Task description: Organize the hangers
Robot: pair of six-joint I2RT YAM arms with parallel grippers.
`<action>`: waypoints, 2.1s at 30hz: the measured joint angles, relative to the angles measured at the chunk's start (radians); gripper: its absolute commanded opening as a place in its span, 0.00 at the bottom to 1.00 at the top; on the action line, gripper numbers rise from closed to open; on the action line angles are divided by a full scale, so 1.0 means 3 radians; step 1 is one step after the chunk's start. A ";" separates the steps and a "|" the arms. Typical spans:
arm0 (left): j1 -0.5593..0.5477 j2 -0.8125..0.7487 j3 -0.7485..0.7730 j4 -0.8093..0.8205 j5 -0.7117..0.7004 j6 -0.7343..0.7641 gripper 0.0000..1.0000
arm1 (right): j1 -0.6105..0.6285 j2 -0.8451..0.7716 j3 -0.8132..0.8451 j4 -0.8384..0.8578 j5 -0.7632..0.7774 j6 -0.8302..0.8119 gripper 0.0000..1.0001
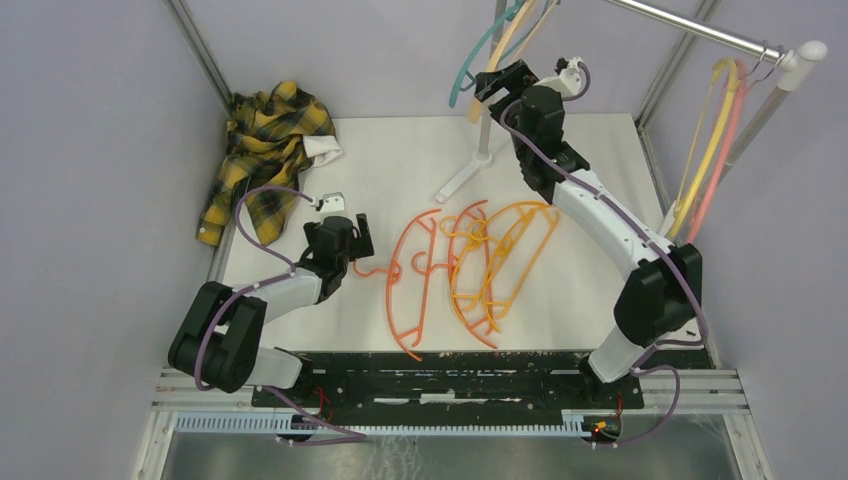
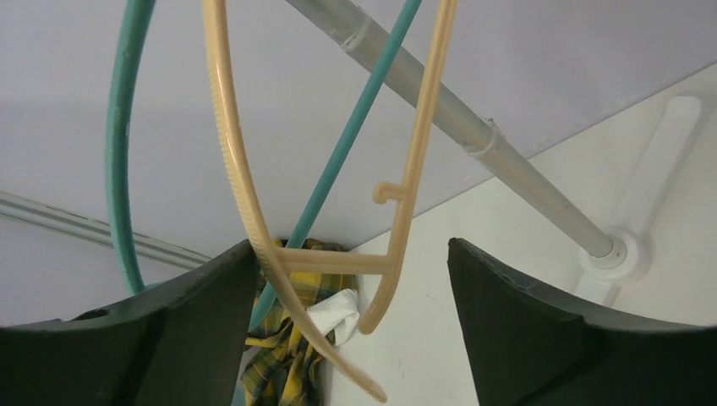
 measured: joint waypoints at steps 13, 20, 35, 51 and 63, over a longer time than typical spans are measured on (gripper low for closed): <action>0.0003 0.0055 0.0000 0.0000 0.0003 0.0000 0.99 | 0.0000 -0.1389 -0.1316 0.0242 -0.0031 -0.0303 1.00; 0.0003 0.0056 0.0000 0.0000 0.0003 0.0000 0.99 | 0.0039 -0.1884 -0.2032 0.0033 -0.0036 -0.0427 0.99; 0.0003 0.0104 0.0000 0.0001 0.0003 0.0000 0.99 | 0.0945 -0.1657 -0.2506 -0.0562 0.0004 -0.0783 0.79; 0.0003 0.0130 0.0000 -0.0001 0.0004 0.0000 0.99 | 0.1092 -0.0974 -0.2794 -0.0899 0.0381 -0.0079 0.43; 0.0003 0.0130 0.0000 -0.0001 0.0004 0.0000 0.99 | 0.1092 -0.0778 -0.2819 -0.0896 0.0390 0.0132 0.39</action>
